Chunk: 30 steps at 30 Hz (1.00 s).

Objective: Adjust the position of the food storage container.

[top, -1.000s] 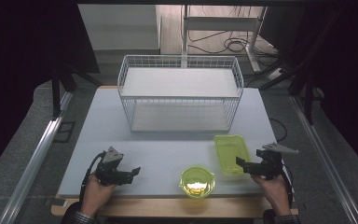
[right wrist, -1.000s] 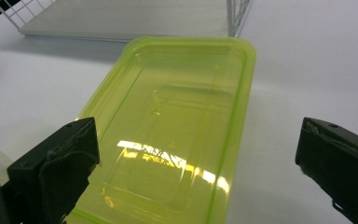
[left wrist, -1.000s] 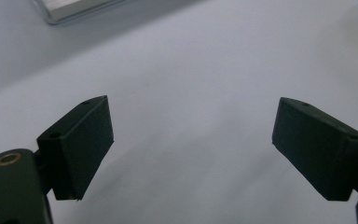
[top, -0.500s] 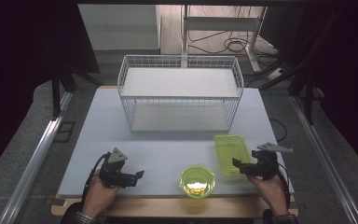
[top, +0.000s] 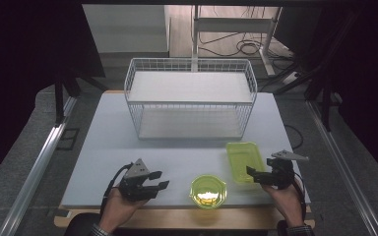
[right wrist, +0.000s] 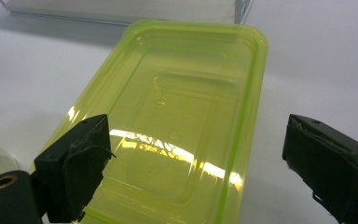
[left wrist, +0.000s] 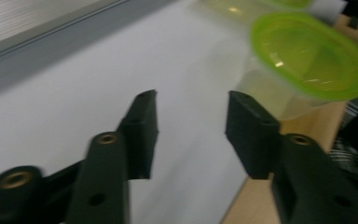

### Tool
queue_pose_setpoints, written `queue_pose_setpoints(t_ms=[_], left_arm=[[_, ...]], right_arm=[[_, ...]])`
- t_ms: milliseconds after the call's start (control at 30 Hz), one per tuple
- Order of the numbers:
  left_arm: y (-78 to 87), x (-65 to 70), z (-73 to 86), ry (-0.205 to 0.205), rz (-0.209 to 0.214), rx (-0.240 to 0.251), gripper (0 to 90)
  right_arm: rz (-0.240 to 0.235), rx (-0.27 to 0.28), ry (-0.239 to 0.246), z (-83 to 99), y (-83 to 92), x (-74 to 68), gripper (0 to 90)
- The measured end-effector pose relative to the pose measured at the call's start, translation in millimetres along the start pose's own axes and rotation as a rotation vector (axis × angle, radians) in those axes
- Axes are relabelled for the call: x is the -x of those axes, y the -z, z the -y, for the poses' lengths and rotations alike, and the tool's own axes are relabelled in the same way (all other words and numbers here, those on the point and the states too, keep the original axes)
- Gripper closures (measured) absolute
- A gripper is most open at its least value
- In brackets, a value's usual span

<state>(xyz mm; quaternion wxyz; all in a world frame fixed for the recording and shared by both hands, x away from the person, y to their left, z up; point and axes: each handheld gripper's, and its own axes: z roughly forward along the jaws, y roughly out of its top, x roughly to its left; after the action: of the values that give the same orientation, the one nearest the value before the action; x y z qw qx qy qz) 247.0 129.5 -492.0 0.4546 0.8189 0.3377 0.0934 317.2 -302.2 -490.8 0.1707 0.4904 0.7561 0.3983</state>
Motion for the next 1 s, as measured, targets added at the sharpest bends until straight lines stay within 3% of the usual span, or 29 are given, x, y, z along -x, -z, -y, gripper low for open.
queue_pose_setpoints(t_ms=[167,300,367,467,700,833,900,1000], left_arm=[[-9.3,22.4,-16.6,-0.032,0.08,0.014,80.8],[-20.0,47.1,-30.2,-0.093,0.153,0.003,89.6],[-24.9,59.7,-35.4,-0.116,0.189,0.0,90.0],[-33.9,77.3,-41.4,-0.159,0.211,-0.016,90.0],[-59.2,104.0,-46.2,-0.206,0.258,-0.051,90.0],[-68.7,111.9,-43.9,-0.223,0.281,-0.065,90.0],[-73.0,113.8,-42.0,-0.208,0.291,-0.071,90.0],[-78.7,112.1,-38.7,-0.208,0.274,-0.087,90.0]], right_arm=[[0.011,0.002,0.007,-0.4,0.5,0.3,8.4],[0.029,-0.003,0.022,-0.7,1.4,-0.1,9.1],[0.034,-0.002,0.03,-0.8,2.2,-0.5,9.4],[0.038,-0.004,0.024,-0.6,2.3,0.6,9.4],[0.043,0.001,0.024,-0.7,2.9,1.2,9.4],[0.043,-0.007,0.028,-0.1,1.4,1.0,9.4],[0.042,-0.01,0.031,0.1,1.0,0.9,9.4],[0.043,-0.011,0.032,0.2,0.8,0.7,9.4]])
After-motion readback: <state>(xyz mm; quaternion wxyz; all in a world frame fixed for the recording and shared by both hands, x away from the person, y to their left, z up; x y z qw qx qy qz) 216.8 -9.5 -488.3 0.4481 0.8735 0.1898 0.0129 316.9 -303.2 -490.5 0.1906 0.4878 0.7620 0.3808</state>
